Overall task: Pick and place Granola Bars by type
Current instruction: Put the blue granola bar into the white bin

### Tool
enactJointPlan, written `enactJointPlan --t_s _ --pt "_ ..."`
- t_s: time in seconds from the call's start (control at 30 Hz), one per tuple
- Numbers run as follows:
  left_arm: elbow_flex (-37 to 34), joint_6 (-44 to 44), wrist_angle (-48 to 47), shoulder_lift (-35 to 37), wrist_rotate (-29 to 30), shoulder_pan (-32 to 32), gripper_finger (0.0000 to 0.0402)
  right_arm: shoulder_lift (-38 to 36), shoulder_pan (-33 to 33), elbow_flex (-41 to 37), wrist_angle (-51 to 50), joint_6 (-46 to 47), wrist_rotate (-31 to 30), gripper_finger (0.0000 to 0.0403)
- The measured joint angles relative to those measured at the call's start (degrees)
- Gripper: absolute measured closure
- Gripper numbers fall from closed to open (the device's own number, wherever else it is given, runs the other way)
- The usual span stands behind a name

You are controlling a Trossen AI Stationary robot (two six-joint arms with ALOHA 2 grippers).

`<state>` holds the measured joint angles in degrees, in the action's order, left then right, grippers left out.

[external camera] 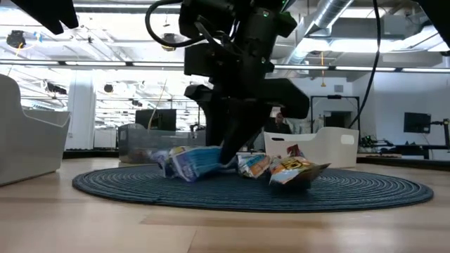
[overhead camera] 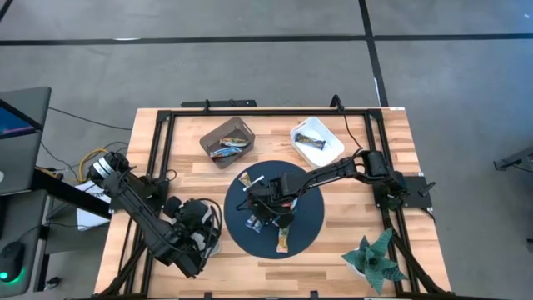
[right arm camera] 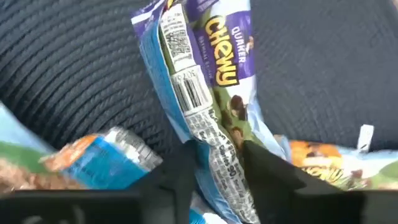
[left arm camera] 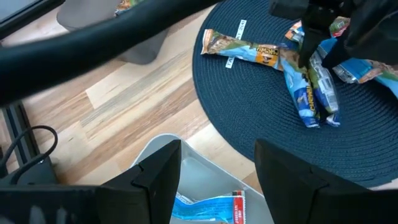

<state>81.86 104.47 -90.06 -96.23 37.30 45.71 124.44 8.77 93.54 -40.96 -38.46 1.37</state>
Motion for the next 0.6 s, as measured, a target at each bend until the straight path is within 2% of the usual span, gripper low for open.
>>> enactJointPlan --t_s 0.17,0.3,0.4,0.6 --pt "0.0 0.0 0.05 0.0 0.1 -0.02 0.0205 0.0 -0.03 0.15 -0.29 0.69 0.0 0.0355" --pt "0.0 0.0 0.07 0.0 0.1 -0.02 0.0205 0.0 -0.28 0.89 -2.19 3.1 0.0 0.0391" --pt "0.0 0.0 0.04 0.0 0.13 -0.02 0.0205 -0.03 -0.3 2.78 -4.78 4.54 0.0 0.0397" --pt "0.0 0.0 0.04 0.0 0.15 -0.02 0.0205 -0.07 -0.3 7.22 -7.95 5.51 0.11 0.0381"
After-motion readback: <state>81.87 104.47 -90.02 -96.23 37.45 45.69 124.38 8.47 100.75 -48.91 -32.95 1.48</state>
